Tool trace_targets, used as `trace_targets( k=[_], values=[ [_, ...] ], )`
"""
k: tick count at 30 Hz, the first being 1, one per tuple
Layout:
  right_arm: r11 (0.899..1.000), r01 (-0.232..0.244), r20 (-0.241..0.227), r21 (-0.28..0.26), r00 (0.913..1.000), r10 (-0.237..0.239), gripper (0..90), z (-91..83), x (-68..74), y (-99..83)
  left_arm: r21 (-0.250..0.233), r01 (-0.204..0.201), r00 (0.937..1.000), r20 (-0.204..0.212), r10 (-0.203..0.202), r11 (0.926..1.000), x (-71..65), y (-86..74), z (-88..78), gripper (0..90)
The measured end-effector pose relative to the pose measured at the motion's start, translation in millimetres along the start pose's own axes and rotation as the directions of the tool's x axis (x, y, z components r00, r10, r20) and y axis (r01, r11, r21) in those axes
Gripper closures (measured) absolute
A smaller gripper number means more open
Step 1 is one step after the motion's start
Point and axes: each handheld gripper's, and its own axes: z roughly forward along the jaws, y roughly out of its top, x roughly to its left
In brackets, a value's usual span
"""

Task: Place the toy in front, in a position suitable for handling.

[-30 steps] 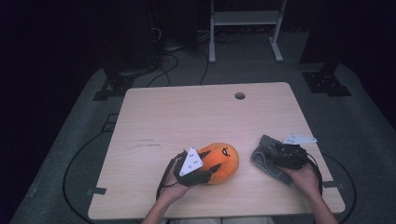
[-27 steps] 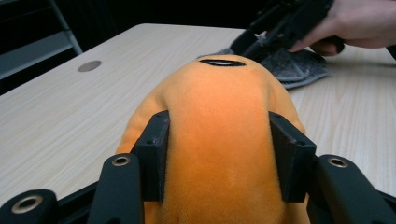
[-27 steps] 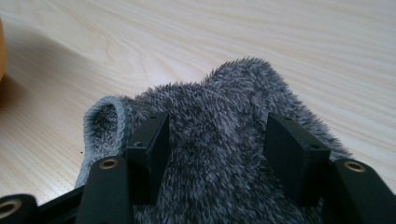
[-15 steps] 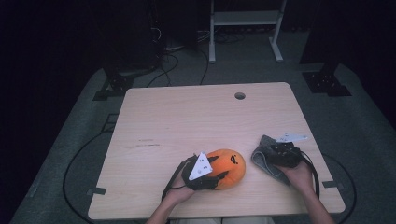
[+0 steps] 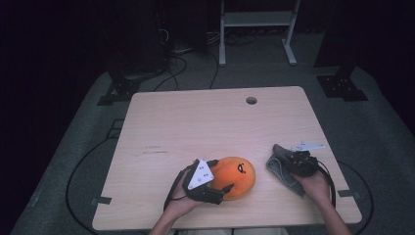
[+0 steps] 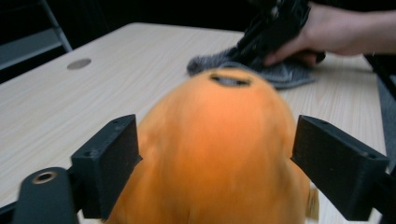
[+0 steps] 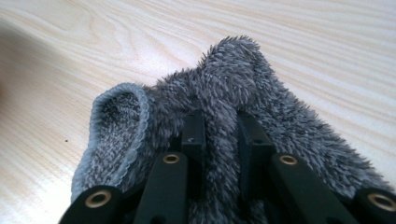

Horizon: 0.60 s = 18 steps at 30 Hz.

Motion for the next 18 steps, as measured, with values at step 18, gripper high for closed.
trace_targets(
  k=[18],
  values=[
    [0.960,0.043,-0.319,-0.276,0.9381,-0.134,78.8,-65.9,34.5,16.1,0.044,0.006,0.9997,-0.024,-0.005,0.9990,7.9,-15.0,19.5,22.1]
  ],
)
